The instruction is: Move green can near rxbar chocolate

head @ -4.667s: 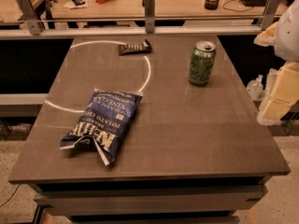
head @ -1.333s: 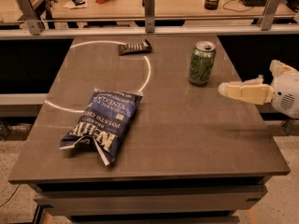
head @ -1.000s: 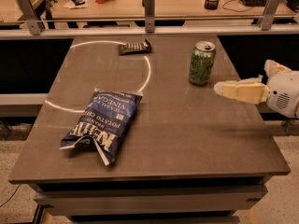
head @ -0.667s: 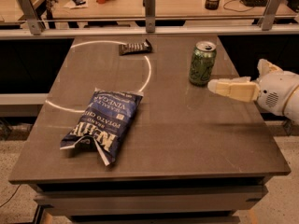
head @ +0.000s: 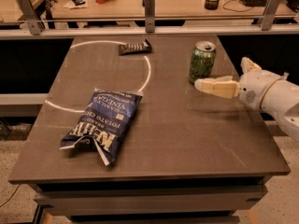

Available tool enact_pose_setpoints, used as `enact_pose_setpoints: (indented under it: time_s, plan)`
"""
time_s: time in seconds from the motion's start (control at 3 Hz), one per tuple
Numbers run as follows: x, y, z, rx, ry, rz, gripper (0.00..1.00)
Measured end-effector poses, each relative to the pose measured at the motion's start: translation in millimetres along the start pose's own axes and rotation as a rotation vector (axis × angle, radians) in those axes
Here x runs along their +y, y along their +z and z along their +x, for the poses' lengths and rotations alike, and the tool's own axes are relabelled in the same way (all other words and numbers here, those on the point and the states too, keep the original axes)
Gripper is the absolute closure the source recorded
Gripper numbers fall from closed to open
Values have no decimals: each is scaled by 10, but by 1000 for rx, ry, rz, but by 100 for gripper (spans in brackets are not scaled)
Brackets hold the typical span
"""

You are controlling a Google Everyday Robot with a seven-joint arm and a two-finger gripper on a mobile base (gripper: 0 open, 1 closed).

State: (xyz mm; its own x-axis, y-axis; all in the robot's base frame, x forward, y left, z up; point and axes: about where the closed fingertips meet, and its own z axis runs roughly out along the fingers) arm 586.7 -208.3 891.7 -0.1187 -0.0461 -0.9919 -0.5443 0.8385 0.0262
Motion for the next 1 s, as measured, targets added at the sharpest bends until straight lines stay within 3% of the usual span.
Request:
enact_pose_setpoints:
  time_s: [1.0]
  plan:
    - [-51, 574, 138, -21, -15, -60, 0]
